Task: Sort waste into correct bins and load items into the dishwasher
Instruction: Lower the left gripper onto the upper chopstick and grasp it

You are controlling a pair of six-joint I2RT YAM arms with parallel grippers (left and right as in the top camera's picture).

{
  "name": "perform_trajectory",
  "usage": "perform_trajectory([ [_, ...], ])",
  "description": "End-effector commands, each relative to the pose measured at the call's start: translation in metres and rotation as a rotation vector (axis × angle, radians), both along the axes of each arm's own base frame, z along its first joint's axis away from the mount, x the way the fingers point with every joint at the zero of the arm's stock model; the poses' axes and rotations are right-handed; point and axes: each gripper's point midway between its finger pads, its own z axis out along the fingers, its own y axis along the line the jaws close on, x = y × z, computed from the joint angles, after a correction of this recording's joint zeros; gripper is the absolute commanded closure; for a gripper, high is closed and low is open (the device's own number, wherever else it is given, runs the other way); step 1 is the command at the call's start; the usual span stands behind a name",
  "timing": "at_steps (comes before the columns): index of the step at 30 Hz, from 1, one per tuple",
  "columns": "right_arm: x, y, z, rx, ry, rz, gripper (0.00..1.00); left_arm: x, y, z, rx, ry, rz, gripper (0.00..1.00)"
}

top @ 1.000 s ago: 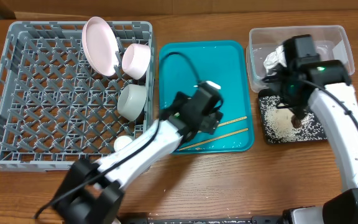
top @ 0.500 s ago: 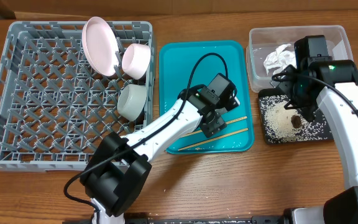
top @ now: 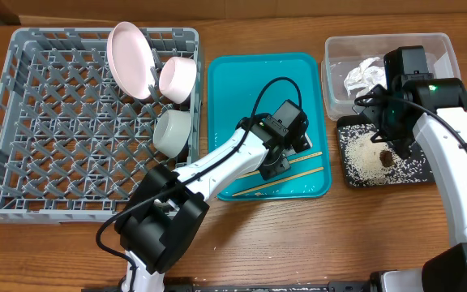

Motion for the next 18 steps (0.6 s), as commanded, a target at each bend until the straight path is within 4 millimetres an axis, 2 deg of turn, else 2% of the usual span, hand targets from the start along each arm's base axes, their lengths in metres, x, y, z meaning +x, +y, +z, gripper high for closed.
perform_trajectory([
  [1, 0.005, -0.002, 0.012, -0.011, -0.037, 0.003, 0.0, -0.002, -0.003, -0.01, 0.025, 0.015, -0.055, 0.47],
  [6, 0.005, -0.002, 0.012, -0.011, -0.037, 0.003, 0.0, -0.014, 0.004, -0.036, 0.087, 0.084, -0.069, 0.47],
  [10, 0.005, -0.002, 0.012, -0.011, -0.037, 0.003, 0.0, -0.019, 0.004, -0.039, 0.102, 0.099, -0.078, 0.53],
  [11, 0.005, -0.002, 0.012, -0.011, -0.037, 0.003, 0.0, -0.021, 0.004, -0.039, 0.106, 0.103, -0.08, 0.56],
  [14, 0.005, -0.002, 0.012, -0.011, -0.037, 0.003, 0.0, -0.026, 0.009, -0.04, 0.125, 0.124, -0.081, 0.83],
  [18, 0.005, -0.002, 0.012, -0.011, -0.037, 0.003, 0.0, -0.034, 0.017, -0.041, 0.158, 0.155, -0.081, 0.95],
])
